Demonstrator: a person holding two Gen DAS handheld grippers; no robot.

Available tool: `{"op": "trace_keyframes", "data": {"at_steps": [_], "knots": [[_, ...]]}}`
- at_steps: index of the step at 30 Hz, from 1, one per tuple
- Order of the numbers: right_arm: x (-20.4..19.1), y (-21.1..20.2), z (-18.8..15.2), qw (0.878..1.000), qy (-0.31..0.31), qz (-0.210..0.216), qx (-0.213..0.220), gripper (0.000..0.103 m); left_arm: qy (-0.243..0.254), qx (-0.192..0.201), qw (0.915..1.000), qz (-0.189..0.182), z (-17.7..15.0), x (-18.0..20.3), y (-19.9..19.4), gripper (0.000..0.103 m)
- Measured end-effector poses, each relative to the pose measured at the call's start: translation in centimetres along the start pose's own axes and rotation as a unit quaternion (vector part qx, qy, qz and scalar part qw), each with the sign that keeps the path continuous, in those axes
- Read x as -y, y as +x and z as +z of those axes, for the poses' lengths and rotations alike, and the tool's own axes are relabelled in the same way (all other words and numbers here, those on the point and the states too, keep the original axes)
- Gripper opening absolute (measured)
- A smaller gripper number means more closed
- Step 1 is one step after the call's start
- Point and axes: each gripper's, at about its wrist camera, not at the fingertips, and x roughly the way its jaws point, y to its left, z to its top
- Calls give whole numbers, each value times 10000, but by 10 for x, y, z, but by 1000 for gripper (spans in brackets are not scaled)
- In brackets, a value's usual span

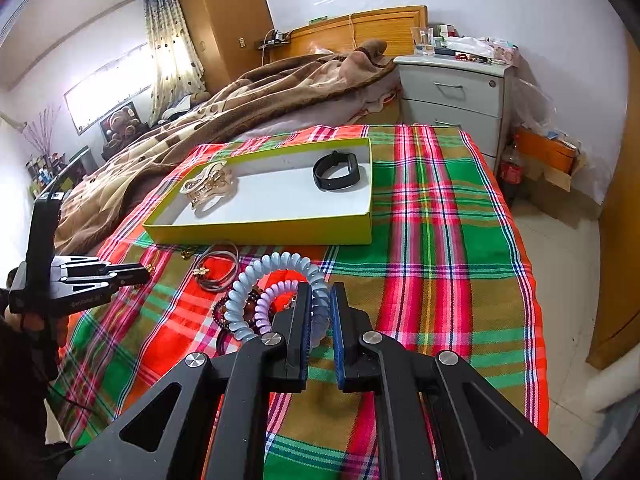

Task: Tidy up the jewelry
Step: 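Grasp the gold chain with the left tool while the right tool grasps the pale blue coil hair tie, then carry the chain and coil tie into the box lid while both tools open to release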

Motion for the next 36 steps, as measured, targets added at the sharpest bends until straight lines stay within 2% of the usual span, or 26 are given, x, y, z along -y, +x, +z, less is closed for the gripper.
{"op": "trace_keyframes", "data": {"at_steps": [2,3,7,20,27,36], "knots": [[0,0,1,10000,5,-9,11,10,-43,11,10000,-41,1,-1,-1,10],[0,-1,1,10000,6,-7,16,10,-69,29,10000,-47,1,-2,-2,5],[-2,-3,1,10000,-14,3,57,10,-142,112,9997,-165,1,-4,-7,5],[-2,-8,3,9999,2,21,154,10,-266,444,9985,-165,11,-14,-31,5],[-2,-10,4,9998,-4,22,192,10,-389,656,9967,-287,18,-23,-47,5],[-8,-18,20,9993,-90,36,359,10,-158,1166,9924,-369,48,-16,-83,5]]}}
